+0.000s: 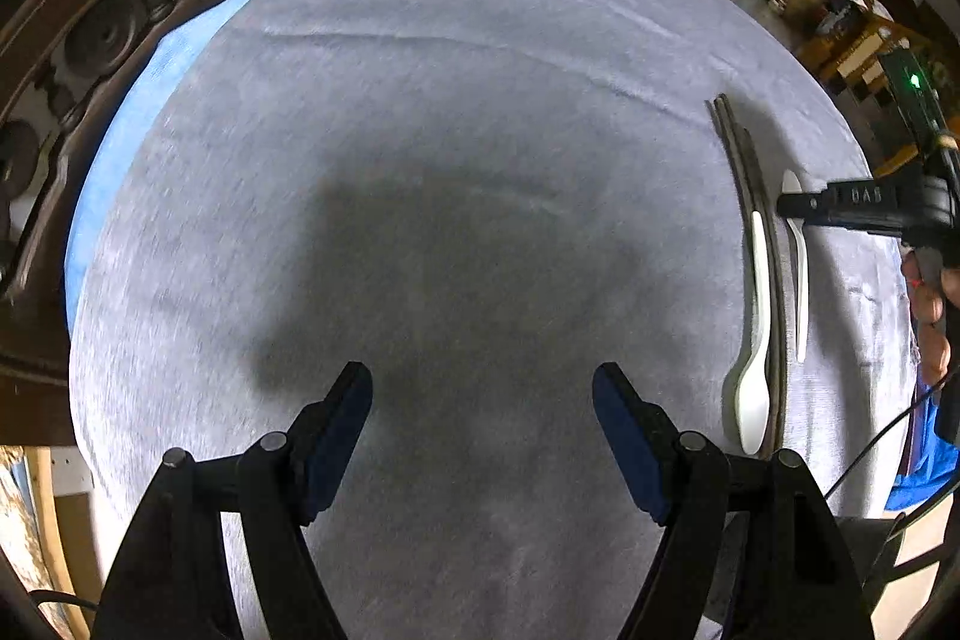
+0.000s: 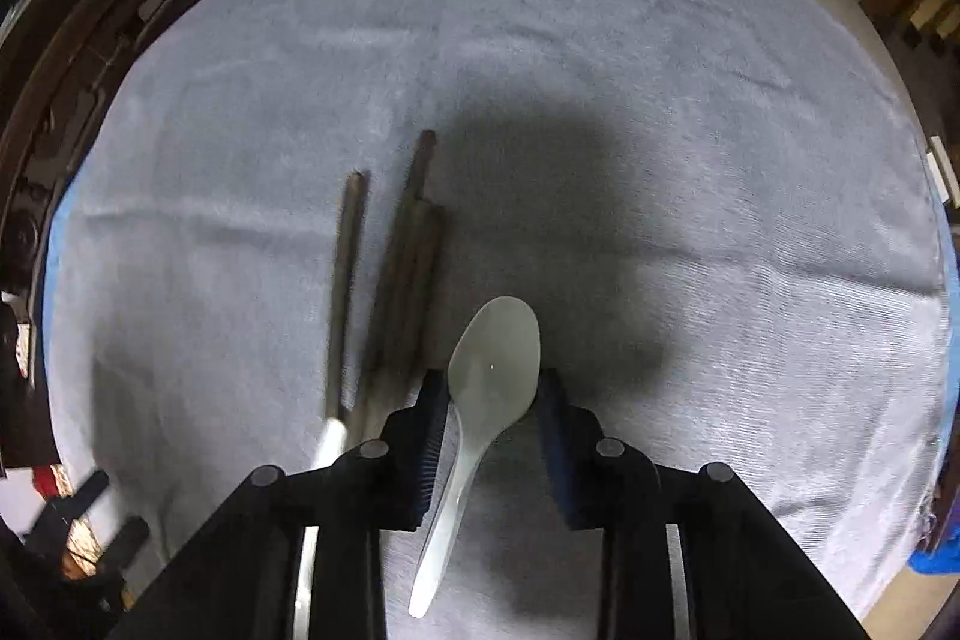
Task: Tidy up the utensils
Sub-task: 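Grasp the other white spoon by its handle with the left gripper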
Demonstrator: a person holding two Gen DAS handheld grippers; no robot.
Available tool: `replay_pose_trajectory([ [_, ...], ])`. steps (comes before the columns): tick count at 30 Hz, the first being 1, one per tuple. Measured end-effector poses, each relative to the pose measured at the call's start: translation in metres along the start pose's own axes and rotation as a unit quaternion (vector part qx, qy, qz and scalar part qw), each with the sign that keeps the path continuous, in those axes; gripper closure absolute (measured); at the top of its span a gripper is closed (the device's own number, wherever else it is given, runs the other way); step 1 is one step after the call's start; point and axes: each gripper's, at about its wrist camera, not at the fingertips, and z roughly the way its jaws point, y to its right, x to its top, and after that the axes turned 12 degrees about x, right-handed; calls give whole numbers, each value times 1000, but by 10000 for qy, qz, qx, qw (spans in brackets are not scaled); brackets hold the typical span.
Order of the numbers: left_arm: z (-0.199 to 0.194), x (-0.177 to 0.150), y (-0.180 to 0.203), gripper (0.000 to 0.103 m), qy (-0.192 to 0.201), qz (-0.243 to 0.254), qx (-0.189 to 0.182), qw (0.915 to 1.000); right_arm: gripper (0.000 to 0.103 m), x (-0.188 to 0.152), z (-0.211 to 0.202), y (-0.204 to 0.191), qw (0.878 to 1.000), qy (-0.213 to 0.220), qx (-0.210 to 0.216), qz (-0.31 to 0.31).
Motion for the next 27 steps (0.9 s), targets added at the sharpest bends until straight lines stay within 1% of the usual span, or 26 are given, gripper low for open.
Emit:
replay_pose_trajectory([
  [4,1,19,18,27,8,350,-71,9994,71,-26,-13,27,10000,-34,-60,19],
  [6,1,30,37,27,-89,623,-288,9976,71,-38,-15,37,9999,-101,-76,23],
  [9,4,54,72,27,-355,1122,-447,9920,71,-59,-21,55,9999,-96,9,122],
  [12,12,75,101,27,-696,1356,-646,9862,71,-69,-25,67,9997,-46,122,227],
  [13,18,80,113,27,-873,1450,-676,9833,71,-72,-25,70,9995,-21,174,255],
  [15,27,88,129,29,-1043,1529,-560,9811,71,-76,-27,75,9992,30,271,306],
  [16,32,89,138,30,-1139,1628,-521,9787,71,-78,-28,77,9990,46,305,312],
  [17,36,90,143,32,-1205,1662,-511,9774,71,-78,-28,79,9989,59,331,319],
  [18,41,90,149,36,-1278,1705,-406,9762,71,-79,-29,81,9988,70,355,324],
  [20,43,93,156,37,-1237,1741,-219,9767,71,-78,-27,84,9988,79,382,300],
  [21,44,93,159,38,-1263,1771,-148,9759,71,-82,-30,97,9987,86,404,298],
  [25,52,96,182,39,-1219,1941,134,9733,70,-84,-26,99,9985,115,442,304],
  [26,53,97,185,48,-1191,1963,189,9731,70,-86,-26,102,9985,117,439,296],
  [27,53,97,187,63,-1149,1994,355,9725,70,-86,-25,104,9985,116,442,293],
])
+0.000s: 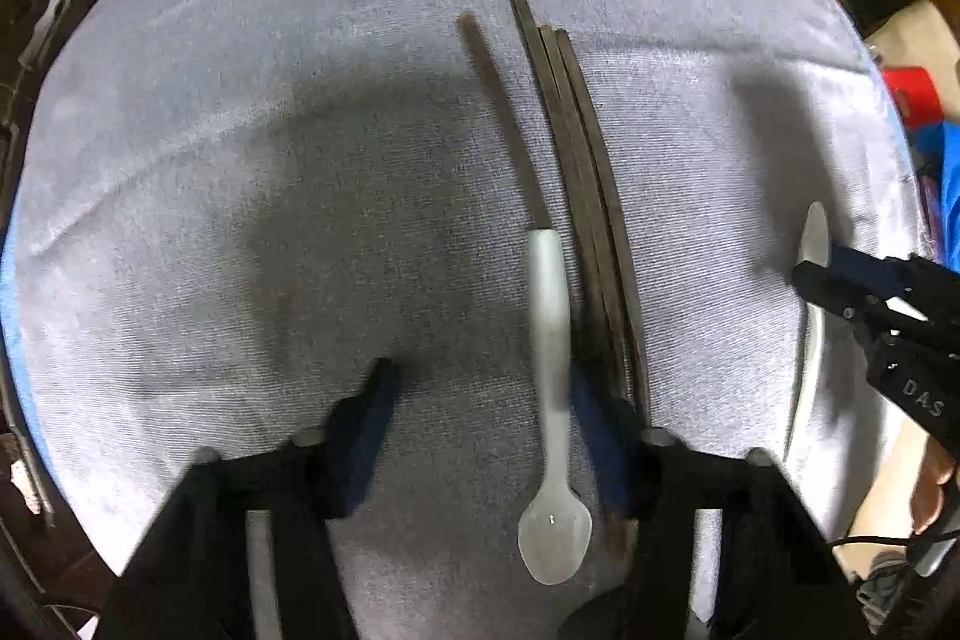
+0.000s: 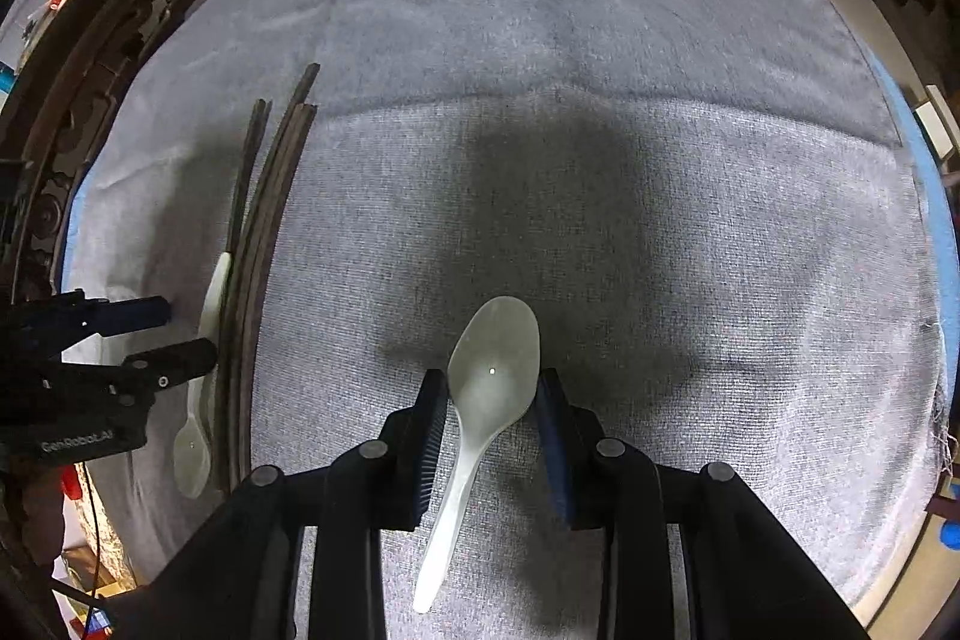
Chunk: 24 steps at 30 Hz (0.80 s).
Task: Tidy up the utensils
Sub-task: 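Grasp the other white spoon by its handle with the left gripper, then carry both spoons to the black holder and release them inside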
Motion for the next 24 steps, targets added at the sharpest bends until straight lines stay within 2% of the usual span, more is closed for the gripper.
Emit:
replay_pose_trajectory([
  [1,1,-1,1,69,-5,-10,80,10000,70,1,1,1,10000,-2,12,6],
  [3,2,0,-5,88,-68,-24,14,10000,70,1,2,1,10000,-16,25,16],
  [5,2,-6,-16,93,-153,-14,-101,9998,70,2,-5,-10,10000,-55,-11,-20],
  [8,4,-15,-35,93,-287,-79,-197,9994,71,2,-2,-16,9999,-135,-60,-79],
  [14,9,-13,-60,93,-582,-174,-423,9973,70,5,1,-22,9991,-327,-198,-200],
  [18,7,-6,-63,93,-635,-62,-329,9974,70,13,6,-29,9980,-509,-256,-258],
  [24,15,1,-63,91,-841,-177,-490,9951,70,21,12,-38,9960,-741,-371,-332],
])
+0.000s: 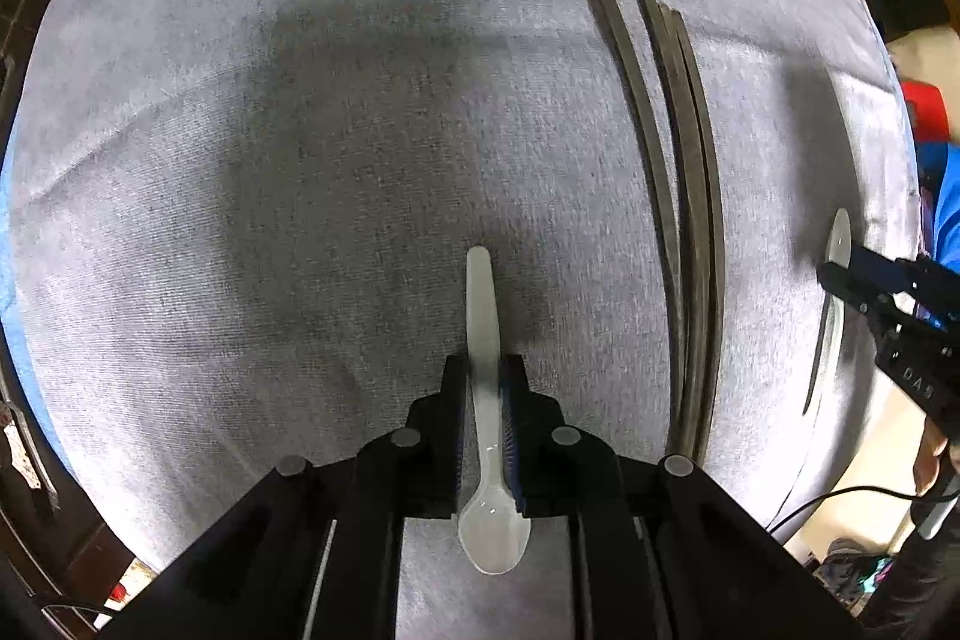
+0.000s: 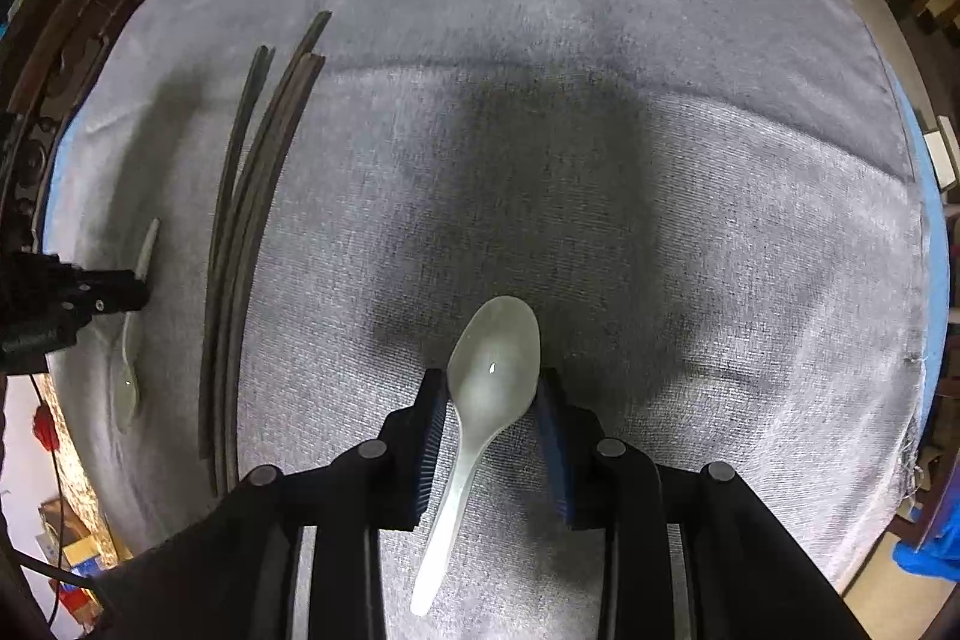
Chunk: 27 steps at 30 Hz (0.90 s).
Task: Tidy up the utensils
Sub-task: 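Carry both spoons to the black holder and release them inside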
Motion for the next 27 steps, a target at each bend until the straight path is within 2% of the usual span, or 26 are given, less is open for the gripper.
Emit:
replay_pose_trajectory([
  [3,-6,9,-2,93,49,-35,39,10000,70,4,2,-2,10000,-24,-67,-55],
  [7,-7,6,-11,93,213,-120,-56,9997,72,3,-2,1,9998,103,123,143],
  [12,-14,-22,-41,93,616,-594,-241,9960,72,-15,-21,14,9966,554,427,444],
  [15,-23,-39,-64,93,926,-991,-511,9894,72,-29,-36,14,9920,935,593,602],
  [19,-39,-68,-85,93,1449,-1493,-722,9754,72,-49,-57,8,9853,1399,694,692],
  [21,-47,-86,-86,93,1642,-1677,-893,9680,72,-53,-64,7,9827,1548,714,728],
  [27,-64,-128,-77,93,2093,-2048,-1052,9504,72,-84,-78,4,9764,1870,740,789],
])
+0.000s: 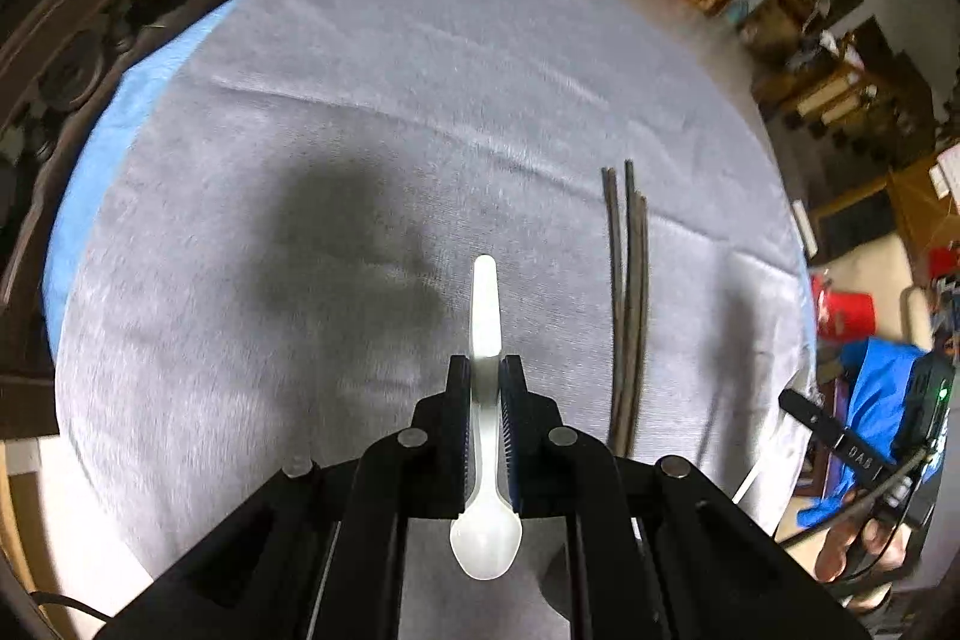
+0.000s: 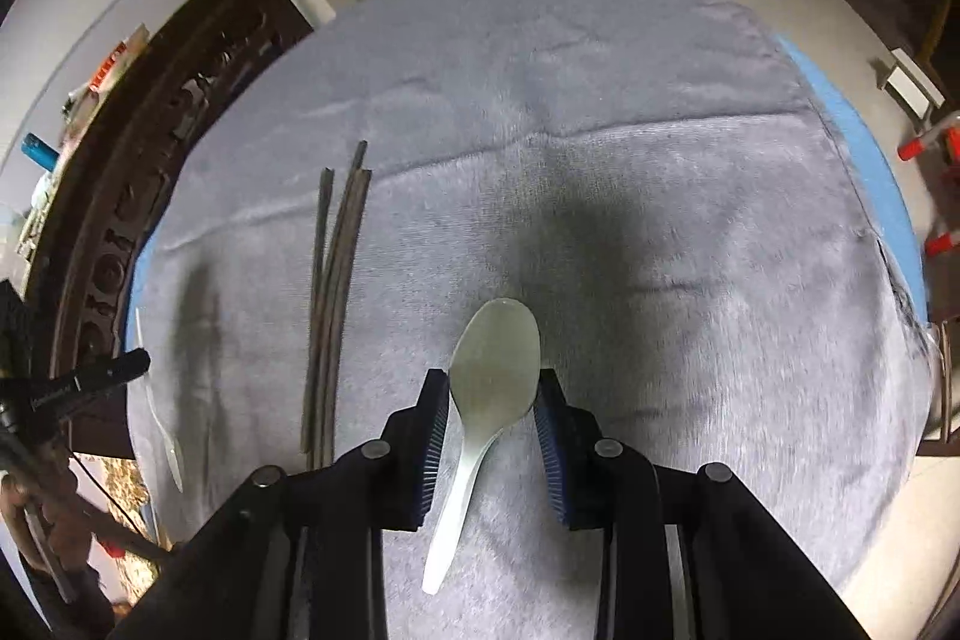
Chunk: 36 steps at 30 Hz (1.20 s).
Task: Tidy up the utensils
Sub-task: 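Carry both spoons to the black holder and release them inside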
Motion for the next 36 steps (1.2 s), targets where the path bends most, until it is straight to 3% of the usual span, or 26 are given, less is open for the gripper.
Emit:
replay_pose_trajectory([
  [8,-38,-31,-18,93,525,-562,-334,9965,72,-28,-44,-11,9975,682,151,106],
  [16,-74,-53,-19,93,1080,-1032,-828,9853,72,-53,-86,-50,9869,1521,541,33],
  [26,-91,-93,12,93,1906,-922,-1095,9712,72,-79,-76,-90,9801,1898,544,-209],
  [36,-68,-117,35,93,2140,-529,-876,9715,72,-96,-63,-101,9785,1985,322,-457],
])
